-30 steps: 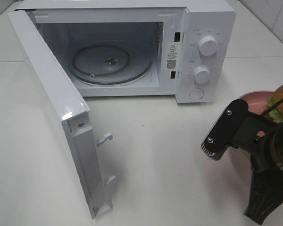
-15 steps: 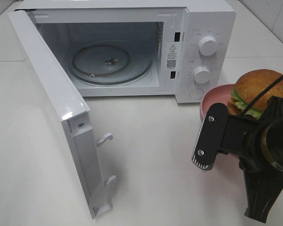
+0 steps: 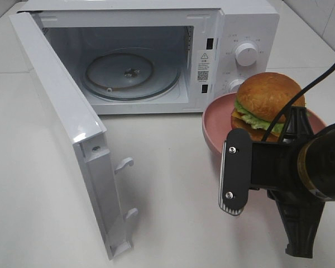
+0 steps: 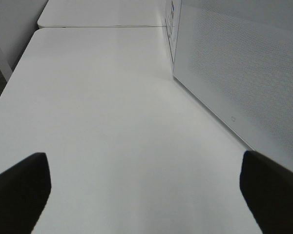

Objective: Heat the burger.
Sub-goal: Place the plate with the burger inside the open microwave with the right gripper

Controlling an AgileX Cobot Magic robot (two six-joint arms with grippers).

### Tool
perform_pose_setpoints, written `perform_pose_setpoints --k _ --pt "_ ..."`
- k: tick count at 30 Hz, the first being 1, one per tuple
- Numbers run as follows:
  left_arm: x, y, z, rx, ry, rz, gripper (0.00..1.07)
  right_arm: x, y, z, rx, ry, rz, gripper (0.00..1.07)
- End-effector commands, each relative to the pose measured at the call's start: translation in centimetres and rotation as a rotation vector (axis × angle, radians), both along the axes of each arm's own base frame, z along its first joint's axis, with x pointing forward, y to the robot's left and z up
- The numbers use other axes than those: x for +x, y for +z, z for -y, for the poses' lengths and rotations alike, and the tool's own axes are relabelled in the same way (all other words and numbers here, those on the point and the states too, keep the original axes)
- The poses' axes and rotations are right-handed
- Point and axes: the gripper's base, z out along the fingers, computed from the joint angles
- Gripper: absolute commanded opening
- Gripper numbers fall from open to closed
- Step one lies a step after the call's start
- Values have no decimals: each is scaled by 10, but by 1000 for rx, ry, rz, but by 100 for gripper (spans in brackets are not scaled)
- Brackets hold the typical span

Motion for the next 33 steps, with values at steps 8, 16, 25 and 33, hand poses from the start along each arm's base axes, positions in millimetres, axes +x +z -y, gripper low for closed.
perform_pose_setpoints --k 8,16,25,33 --pt "-2 0 0 -3 0 26 98 1 5 -8 -61 260 61 3" --pt "-2 0 0 -3 0 26 98 0 6 -15 -85 425 90 3" --pt "-2 0 0 -3 0 26 98 -1 7 -23 -99 597 122 4" --pt "-2 0 0 -3 0 26 98 7 6 -17 -81 642 113 4"
